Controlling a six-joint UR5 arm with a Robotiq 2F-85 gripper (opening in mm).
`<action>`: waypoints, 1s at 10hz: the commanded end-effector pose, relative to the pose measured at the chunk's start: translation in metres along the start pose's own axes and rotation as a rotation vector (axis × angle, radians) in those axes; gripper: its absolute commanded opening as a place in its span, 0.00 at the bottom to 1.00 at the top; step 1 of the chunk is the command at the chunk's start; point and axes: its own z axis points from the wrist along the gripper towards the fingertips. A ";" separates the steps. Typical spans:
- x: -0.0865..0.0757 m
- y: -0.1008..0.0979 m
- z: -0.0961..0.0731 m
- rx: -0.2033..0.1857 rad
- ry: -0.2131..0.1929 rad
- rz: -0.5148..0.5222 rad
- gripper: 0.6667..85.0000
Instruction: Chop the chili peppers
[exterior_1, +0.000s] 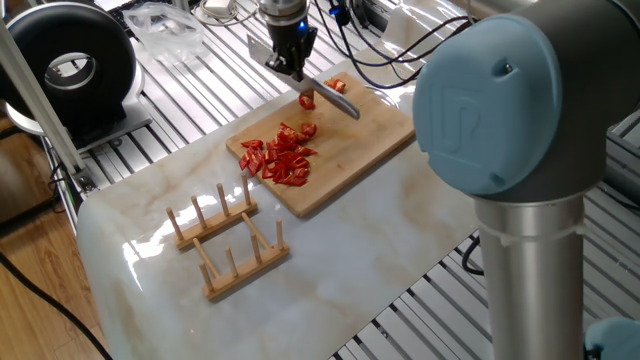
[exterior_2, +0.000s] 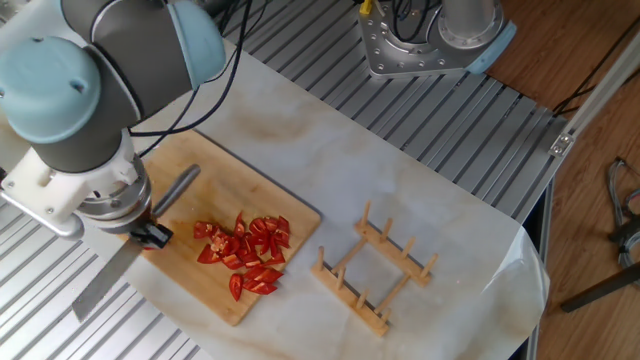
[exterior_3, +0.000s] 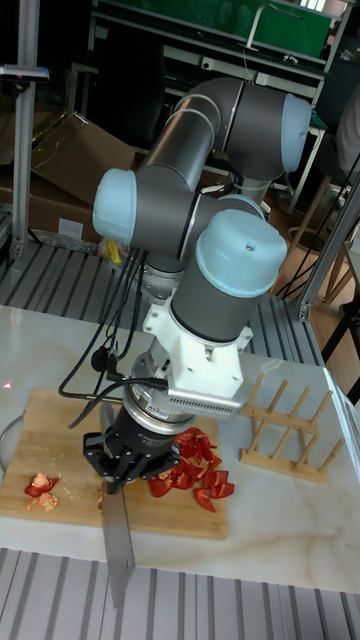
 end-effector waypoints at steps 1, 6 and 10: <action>0.005 0.025 -0.010 -0.077 0.017 0.024 0.01; 0.015 0.066 -0.022 -0.202 0.057 0.014 0.01; 0.017 0.073 -0.023 -0.199 0.064 0.001 0.01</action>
